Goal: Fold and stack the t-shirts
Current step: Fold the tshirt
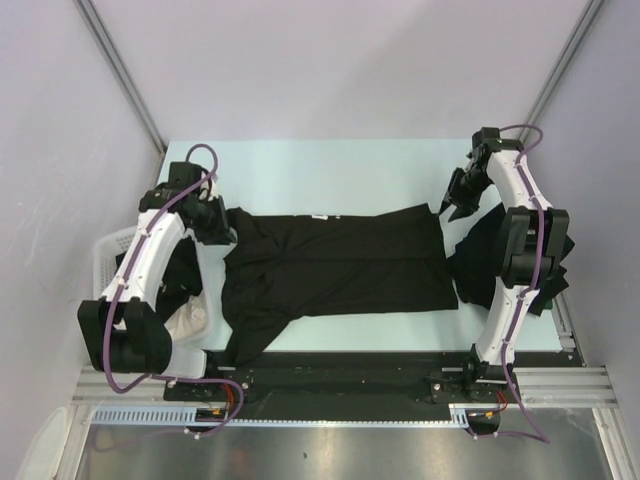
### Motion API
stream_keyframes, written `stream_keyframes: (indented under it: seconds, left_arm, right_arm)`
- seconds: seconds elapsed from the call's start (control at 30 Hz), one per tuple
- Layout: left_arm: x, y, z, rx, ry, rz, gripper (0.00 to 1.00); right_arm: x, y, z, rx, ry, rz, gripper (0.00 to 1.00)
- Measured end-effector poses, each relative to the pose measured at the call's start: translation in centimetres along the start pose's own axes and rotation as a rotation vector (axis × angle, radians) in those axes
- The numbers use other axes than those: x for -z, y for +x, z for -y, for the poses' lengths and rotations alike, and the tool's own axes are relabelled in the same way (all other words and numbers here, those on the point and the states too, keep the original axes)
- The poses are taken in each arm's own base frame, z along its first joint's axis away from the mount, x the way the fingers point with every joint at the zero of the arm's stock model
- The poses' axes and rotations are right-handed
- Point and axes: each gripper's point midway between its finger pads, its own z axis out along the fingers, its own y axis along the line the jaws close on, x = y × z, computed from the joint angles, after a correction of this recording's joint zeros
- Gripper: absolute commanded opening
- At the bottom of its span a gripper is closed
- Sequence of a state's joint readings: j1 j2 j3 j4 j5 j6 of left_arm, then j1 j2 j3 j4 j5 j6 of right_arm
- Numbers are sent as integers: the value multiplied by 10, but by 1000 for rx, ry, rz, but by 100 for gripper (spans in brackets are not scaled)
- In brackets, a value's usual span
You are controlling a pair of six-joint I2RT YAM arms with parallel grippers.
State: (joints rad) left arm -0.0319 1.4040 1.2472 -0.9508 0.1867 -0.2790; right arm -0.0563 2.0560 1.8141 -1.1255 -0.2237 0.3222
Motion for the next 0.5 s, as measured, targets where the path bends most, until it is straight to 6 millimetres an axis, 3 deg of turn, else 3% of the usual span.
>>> stream_keyframes:
  seconds: [0.2,0.5]
  left_arm:
    - [-1,-23,7,-10,16,58,21]
    - [-45,-47,0,-9,-15,56,24]
  right_arm:
    - [13,-23,-19,39,-34,87,41]
    - [0,-38,-42,106,-70,155,41]
